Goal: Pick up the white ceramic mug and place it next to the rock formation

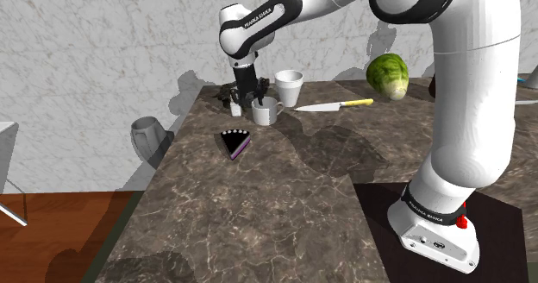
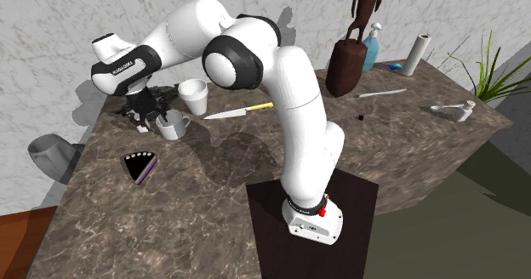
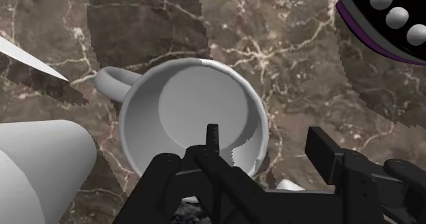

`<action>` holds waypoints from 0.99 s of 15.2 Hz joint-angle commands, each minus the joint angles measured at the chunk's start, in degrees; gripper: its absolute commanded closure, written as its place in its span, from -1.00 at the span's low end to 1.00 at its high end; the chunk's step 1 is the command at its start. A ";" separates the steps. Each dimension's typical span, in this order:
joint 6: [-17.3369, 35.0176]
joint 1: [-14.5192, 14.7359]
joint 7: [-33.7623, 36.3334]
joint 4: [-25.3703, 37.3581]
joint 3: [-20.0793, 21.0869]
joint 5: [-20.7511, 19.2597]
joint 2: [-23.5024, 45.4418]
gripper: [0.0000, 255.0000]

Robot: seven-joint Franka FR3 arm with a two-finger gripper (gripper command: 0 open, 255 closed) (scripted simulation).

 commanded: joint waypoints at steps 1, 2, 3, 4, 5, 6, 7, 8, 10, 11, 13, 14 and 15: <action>0.00 0.00 0.00 0.00 0.00 0.00 0.00 -1.00; 0.00 0.00 0.00 0.00 0.00 0.00 0.00 -1.00; 0.00 0.00 0.00 0.00 0.00 0.00 0.00 -1.00; 0.00 0.00 0.00 0.00 0.00 0.00 0.00 -1.00; -1.81 0.03 -0.06 1.49 0.04 0.08 -0.32 -1.00; -3.64 0.06 -0.11 3.08 0.08 0.15 -0.57 -1.00; -5.50 0.11 -0.16 4.78 0.12 0.21 -0.74 -1.00; -6.99 0.15 -0.19 6.19 0.14 0.24 -0.81 -1.00; -6.98 0.15 -0.19 6.18 0.14 0.24 -0.82 -1.00; -6.98 0.15 -0.19 6.19 0.14 0.24 -0.81 -1.00; -6.99 0.15 -0.19 6.19 0.14 0.24 -0.81 -1.00; -6.99 0.15 -0.19 6.19 0.14 0.24 -0.81 -1.00; -6.99 0.15 -0.19 6.19 0.14 0.24 -0.81 -1.00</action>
